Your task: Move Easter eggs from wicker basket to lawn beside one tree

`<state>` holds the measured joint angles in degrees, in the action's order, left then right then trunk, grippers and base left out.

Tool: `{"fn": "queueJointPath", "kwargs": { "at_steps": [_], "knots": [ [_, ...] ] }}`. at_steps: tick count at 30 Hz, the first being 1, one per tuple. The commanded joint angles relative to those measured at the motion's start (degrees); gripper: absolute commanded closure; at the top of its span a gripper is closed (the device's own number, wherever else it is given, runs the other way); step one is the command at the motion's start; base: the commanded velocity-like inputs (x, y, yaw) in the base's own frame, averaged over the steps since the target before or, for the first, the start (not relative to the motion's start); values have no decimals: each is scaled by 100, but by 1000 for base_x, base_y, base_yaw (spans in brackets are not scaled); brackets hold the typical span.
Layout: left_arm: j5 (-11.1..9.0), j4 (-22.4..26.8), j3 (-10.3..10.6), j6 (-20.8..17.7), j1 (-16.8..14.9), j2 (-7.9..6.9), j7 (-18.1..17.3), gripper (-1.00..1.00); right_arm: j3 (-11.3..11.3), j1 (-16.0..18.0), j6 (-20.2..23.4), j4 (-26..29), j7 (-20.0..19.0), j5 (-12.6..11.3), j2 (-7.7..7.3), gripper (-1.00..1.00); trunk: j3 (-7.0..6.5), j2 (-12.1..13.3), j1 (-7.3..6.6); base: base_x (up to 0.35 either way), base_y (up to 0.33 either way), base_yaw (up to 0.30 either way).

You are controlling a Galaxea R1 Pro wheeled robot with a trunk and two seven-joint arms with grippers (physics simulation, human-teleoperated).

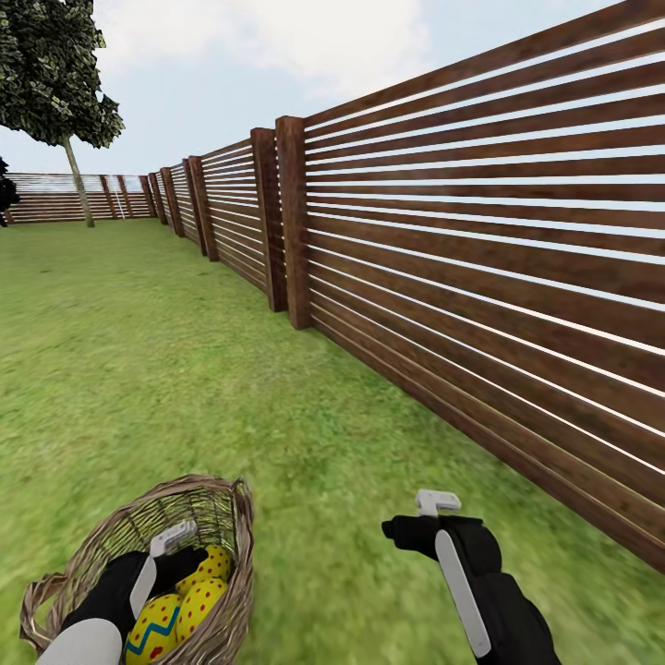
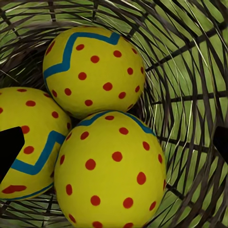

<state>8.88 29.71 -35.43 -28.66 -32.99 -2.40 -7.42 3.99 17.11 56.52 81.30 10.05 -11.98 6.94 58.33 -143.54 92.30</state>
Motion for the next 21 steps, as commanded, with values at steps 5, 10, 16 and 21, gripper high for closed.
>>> {"fn": "queueJointPath", "kwargs": {
  "at_steps": [5, 10, 16, 21],
  "knots": [
    [61, 8, -43, -26, -6, 6, -49, -100, 5, -11, 17, 28, 59, -68, 0, -100, 6, -2, -1, 0, 0, 0],
    [61, 8, -43, -26, -6, 8, -49, -100, 6, -13, 17, 32, 59, -74, 0, -100, 6, -2, -1, 0, 0, 0],
    [61, 8, -41, -25, -6, 6, -49, -100, 6, -14, 17, 38, 59, -76, 0, -100, 50, -5, 4, 0, 0, 0],
    [61, 8, -40, -25, -6, 4, -49, -100, 6, -14, 10, 121, 59, -76, 3, -100, 116, -9, 12, 0, 0, 0]
  ]
}}
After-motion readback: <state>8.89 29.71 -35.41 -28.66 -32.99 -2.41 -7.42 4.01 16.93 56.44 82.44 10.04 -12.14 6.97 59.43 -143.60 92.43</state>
